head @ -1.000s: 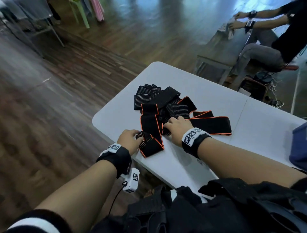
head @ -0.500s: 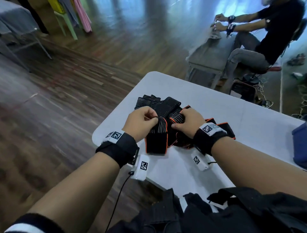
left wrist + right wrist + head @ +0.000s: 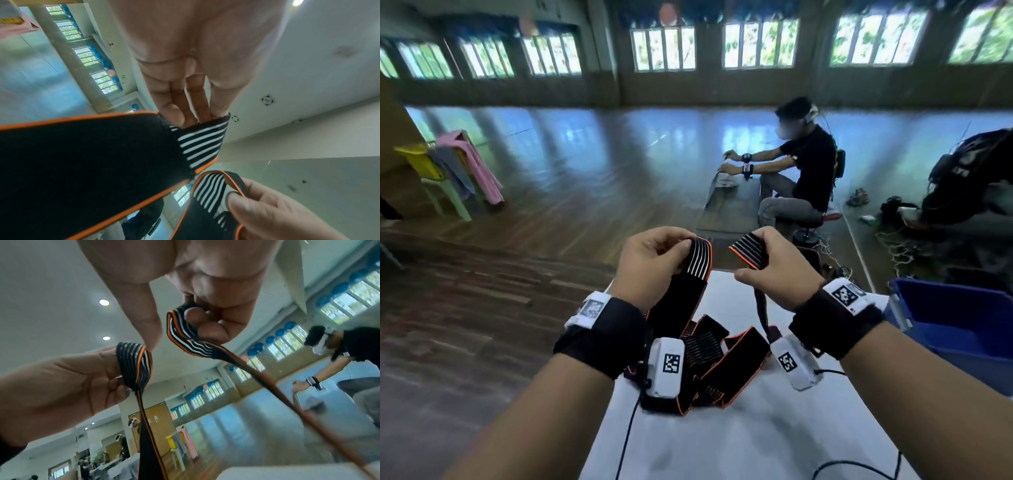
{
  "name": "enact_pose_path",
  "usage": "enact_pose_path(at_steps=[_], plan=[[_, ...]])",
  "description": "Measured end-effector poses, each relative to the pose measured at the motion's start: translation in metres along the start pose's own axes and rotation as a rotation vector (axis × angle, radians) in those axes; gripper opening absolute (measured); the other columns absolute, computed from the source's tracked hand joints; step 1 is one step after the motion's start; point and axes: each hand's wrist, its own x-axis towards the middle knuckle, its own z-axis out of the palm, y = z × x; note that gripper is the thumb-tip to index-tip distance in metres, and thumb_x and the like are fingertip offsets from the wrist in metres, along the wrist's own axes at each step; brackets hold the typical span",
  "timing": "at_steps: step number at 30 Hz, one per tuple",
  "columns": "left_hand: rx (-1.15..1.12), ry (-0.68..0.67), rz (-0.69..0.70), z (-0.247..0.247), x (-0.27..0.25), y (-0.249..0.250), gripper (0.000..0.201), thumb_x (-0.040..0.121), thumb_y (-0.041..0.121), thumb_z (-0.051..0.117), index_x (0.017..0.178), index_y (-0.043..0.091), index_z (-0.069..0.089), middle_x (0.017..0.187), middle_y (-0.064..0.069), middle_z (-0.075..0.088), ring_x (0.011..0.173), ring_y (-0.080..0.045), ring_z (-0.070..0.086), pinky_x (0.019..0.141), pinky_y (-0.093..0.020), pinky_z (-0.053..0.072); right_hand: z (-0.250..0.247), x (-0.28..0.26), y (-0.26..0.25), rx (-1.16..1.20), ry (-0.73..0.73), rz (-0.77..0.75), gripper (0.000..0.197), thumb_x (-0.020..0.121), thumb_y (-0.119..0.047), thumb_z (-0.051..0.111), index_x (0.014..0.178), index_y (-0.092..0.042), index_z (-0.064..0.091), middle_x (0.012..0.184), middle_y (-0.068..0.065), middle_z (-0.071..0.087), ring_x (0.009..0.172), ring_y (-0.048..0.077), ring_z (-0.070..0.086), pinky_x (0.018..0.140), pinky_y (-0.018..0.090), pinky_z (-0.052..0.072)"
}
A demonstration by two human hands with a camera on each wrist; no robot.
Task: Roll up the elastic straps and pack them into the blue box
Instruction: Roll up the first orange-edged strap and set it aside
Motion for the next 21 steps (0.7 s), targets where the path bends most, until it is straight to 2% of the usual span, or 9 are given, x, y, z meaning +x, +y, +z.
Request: enact_pose_path(at_steps=[2, 4, 8, 10, 12, 14, 16, 18, 21], plan=[[-0.046, -0.019, 0.017, 0.009, 0.008, 0.015, 0.031, 0.092, -0.004, 0.062, 0.08, 0.021, 0.075, 0.072, 0.003, 0.074, 0.066, -0.012, 0.066, 0.066, -0.029, 0.055, -0.023, -0.005, -0.007, -0.07, 0.029, -0.059, 0.034, 0.082, -0.017, 0.071, 0.106, -0.018, 0.047, 0.088, -0.003, 0.058, 0.078, 0.011, 0.057, 0.068, 0.033, 0.046], [-0.08, -0.04, 0.037, 0.019, 0.015, 0.029, 0.029, 0.093, -0.006, 0.059, 0.084, 0.018, 0.073, 0.072, 0.004, 0.074, 0.066, -0.009, 0.066, 0.066, -0.025, 0.056, -0.045, -0.01, -0.013, -0.119, 0.046, -0.103, 0.027, 0.087, -0.017, 0.065, 0.105, -0.02, 0.045, 0.086, -0.003, 0.058, 0.078, 0.012, 0.056, 0.067, 0.033, 0.044], [-0.197, -0.073, 0.042, 0.044, 0.023, 0.057, 0.021, 0.095, -0.007, 0.056, 0.092, 0.008, 0.07, 0.073, -0.003, 0.072, 0.063, -0.012, 0.064, 0.061, -0.024, 0.054, -0.083, -0.023, -0.018, -0.144, 0.121, -0.195, 0.013, 0.096, -0.024, 0.056, 0.108, -0.021, 0.057, 0.098, -0.002, 0.06, 0.093, 0.012, 0.055, 0.08, 0.029, 0.043], [-0.219, -0.07, 0.034, 0.058, 0.026, 0.065, 0.022, 0.096, -0.005, 0.055, 0.09, 0.01, 0.07, 0.068, 0.002, 0.071, 0.058, -0.01, 0.058, 0.054, -0.023, 0.046, -0.096, -0.029, -0.016, -0.163, 0.128, -0.261, 0.022, 0.098, -0.028, 0.048, 0.108, -0.019, 0.066, 0.1, 0.003, 0.06, 0.099, 0.013, 0.053, 0.087, 0.027, 0.041], [-0.24, -0.096, 0.013, 0.075, 0.027, 0.074, 0.025, 0.097, -0.003, 0.054, 0.088, 0.013, 0.071, 0.068, 0.001, 0.07, 0.06, -0.012, 0.057, 0.057, -0.027, 0.042, -0.108, -0.038, -0.015, -0.201, 0.096, -0.252, 0.03, 0.097, -0.032, 0.043, 0.101, -0.021, 0.071, 0.093, 0.007, 0.06, 0.096, 0.016, 0.054, 0.087, 0.031, 0.043], [-0.272, -0.153, -0.015, 0.091, 0.022, 0.083, 0.027, 0.098, -0.003, 0.053, 0.087, 0.013, 0.072, 0.071, -0.001, 0.07, 0.062, -0.012, 0.062, 0.057, -0.026, 0.045, -0.116, -0.047, -0.011, -0.243, 0.092, -0.217, 0.03, 0.095, -0.035, 0.045, 0.095, -0.025, 0.073, 0.086, 0.006, 0.061, 0.089, 0.017, 0.057, 0.083, 0.039, 0.047], [-0.325, -0.226, -0.054, 0.107, 0.014, 0.093, 0.026, 0.099, -0.003, 0.052, 0.088, 0.011, 0.071, 0.073, -0.004, 0.071, 0.062, -0.012, 0.064, 0.053, -0.024, 0.049, -0.121, -0.055, -0.006, -0.214, 0.159, -0.175, 0.022, 0.09, -0.033, 0.056, 0.096, -0.026, 0.076, 0.086, 0.001, 0.068, 0.086, 0.015, 0.062, 0.082, 0.039, 0.05], [-0.382, -0.301, -0.106, 0.123, 0.006, 0.1, 0.023, 0.099, -0.002, 0.05, 0.092, 0.008, 0.07, 0.078, -0.007, 0.069, 0.063, -0.013, 0.065, 0.051, -0.022, 0.05, -0.125, -0.062, 0.0, -0.155, 0.24, -0.133, 0.014, 0.084, -0.022, 0.069, 0.095, -0.024, 0.078, 0.086, -0.006, 0.073, 0.084, 0.009, 0.066, 0.08, 0.031, 0.052], [-0.437, -0.41, -0.169, 0.143, -0.003, 0.103, 0.025, 0.099, -0.001, 0.048, 0.091, 0.01, 0.069, 0.083, -0.011, 0.068, 0.067, -0.016, 0.063, 0.056, -0.025, 0.049, -0.134, -0.075, 0.007, -0.068, 0.337, -0.087, 0.016, 0.077, -0.012, 0.075, 0.091, -0.019, 0.074, 0.08, -0.01, 0.071, 0.077, 0.002, 0.065, 0.071, 0.017, 0.049]])
